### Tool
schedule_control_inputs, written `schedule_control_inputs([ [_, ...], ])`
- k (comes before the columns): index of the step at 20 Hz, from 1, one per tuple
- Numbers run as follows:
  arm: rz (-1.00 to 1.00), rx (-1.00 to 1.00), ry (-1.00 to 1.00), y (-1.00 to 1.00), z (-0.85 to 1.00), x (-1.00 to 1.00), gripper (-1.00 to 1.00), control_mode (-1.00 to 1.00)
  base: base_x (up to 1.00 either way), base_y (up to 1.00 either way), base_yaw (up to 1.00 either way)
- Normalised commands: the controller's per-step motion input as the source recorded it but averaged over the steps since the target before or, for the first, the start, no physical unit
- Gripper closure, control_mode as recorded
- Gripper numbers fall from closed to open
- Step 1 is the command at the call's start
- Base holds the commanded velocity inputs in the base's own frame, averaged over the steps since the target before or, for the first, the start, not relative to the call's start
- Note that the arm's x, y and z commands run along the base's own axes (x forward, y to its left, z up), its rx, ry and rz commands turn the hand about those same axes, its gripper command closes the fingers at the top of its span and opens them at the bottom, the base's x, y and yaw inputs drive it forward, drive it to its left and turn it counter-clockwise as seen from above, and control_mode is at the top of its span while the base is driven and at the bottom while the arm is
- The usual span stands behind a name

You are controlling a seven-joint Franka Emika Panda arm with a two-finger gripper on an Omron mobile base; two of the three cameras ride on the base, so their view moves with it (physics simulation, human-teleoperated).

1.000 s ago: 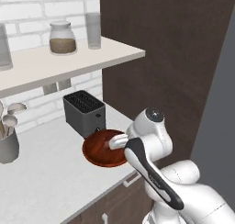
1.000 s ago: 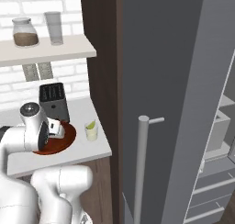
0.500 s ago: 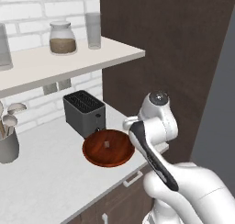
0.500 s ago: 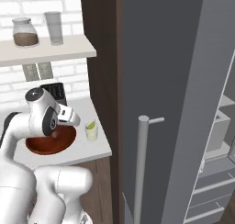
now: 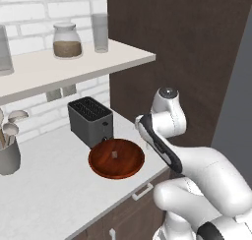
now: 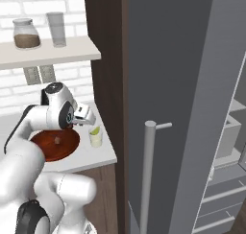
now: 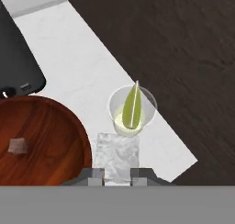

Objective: Grab a lemon wedge from the fridge and one ice cube from the ice bowl, and put them in the glass of lemonade.

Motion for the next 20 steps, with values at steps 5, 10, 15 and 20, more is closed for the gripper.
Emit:
schedule_control_inputs([
  [5,-0.01,0.01,0.08,-0.41,-0.34,0.38,1.00,-1.00,0.00,0.00,0.00],
  [10,-0.01,0.00,0.07,-0.12,-0.12,0.11,1.00,-1.00,0.00,0.00,0.00],
  [15,0.00,0.00,0.02,0.00,-0.03,0.11,1.00,-1.00,0.00,0.00,0.00],
  [20,0.00,0.00,0.02,0.00,-0.04,0.18,1.00,-1.00,0.00,0.00,0.00],
])
